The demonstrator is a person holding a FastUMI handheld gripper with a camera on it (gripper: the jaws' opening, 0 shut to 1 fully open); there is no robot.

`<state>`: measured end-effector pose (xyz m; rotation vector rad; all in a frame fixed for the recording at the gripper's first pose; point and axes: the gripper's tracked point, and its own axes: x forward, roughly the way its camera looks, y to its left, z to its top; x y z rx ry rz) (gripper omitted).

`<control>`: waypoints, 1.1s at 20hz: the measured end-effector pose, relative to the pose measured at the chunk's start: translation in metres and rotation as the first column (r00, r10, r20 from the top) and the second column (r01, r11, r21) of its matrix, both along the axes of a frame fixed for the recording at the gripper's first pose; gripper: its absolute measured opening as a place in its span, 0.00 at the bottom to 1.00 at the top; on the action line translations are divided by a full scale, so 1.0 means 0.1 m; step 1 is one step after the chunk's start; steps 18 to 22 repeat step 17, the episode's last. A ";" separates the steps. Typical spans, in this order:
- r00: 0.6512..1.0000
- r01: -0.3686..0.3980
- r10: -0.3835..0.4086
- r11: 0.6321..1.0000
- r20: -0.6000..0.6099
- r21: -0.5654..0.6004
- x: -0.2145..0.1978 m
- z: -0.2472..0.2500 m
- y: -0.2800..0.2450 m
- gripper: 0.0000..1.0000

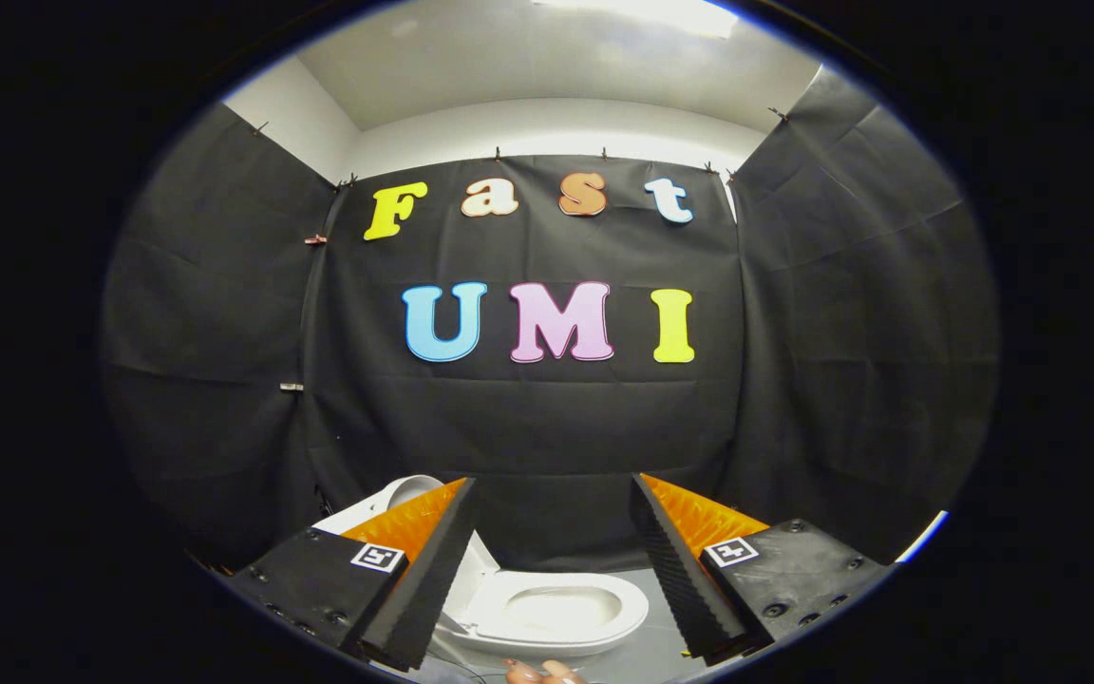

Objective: Open the toilet lid.

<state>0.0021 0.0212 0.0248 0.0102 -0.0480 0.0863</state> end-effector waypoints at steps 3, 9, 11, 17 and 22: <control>1.000 0.002 -0.002 1.000 0.007 -0.001 0.00 0.01 0.00 0.99; 1.000 0.000 0.000 1.000 0.015 -0.017 -0.01 0.02 0.05 0.99; 1.000 0.000 0.000 1.000 0.016 -0.022 -0.01 0.02 0.06 0.99; 1.000 -0.001 0.001 1.000 0.013 -0.026 -0.01 0.00 0.07 0.99; 1.000 -0.001 0.001 1.000 0.013 -0.026 -0.01 0.00 0.07 0.99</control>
